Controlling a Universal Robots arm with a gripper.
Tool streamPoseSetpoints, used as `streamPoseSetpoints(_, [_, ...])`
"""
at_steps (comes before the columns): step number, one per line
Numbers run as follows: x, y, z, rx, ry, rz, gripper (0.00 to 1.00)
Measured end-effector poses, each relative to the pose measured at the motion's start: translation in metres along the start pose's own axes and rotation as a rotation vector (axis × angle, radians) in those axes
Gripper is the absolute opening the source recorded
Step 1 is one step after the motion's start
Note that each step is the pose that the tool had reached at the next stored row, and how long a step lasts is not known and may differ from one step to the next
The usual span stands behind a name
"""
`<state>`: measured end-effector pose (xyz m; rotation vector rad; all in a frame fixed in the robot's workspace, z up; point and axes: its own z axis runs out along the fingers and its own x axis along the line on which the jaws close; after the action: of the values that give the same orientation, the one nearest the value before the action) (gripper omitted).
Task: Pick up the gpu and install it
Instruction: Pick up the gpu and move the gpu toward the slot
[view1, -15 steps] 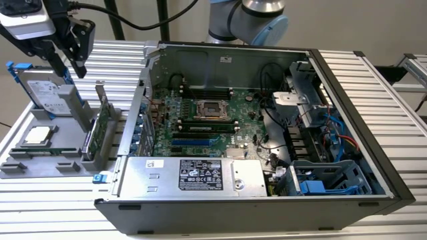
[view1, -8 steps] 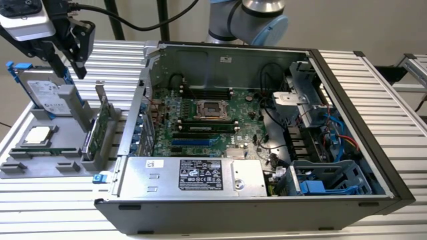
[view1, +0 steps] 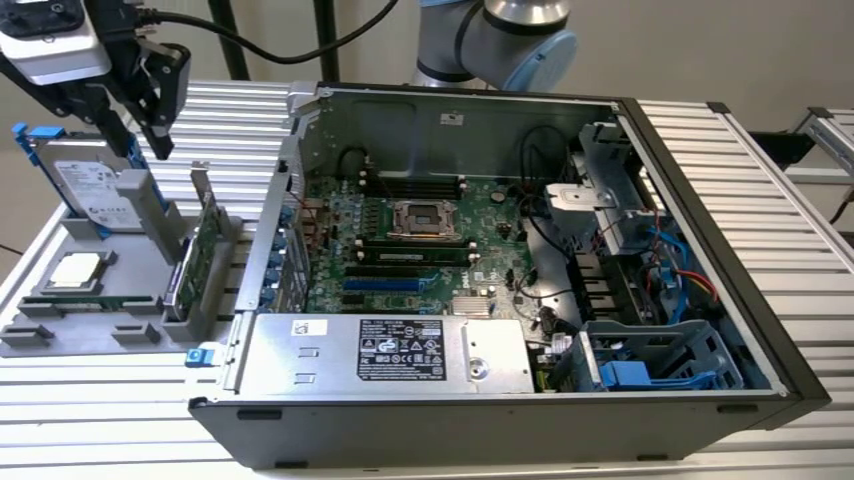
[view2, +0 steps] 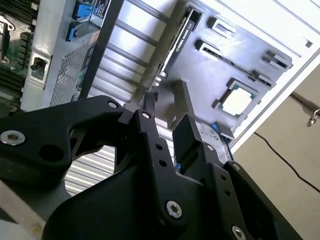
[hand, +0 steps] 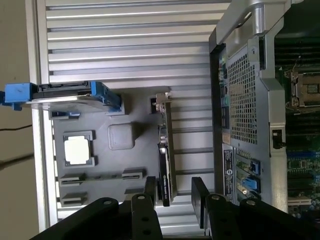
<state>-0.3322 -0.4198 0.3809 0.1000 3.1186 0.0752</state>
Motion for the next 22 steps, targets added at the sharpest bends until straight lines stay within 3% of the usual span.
streamPoseSetpoints(2, [-0.0001, -0.0049, 0.0096, 0.0, 0.0, 0.0, 1.0])
streamPoseSetpoints(22, [0.0, -0.0055, 0.0147, 0.0, -0.0001, 0.0, 1.0])
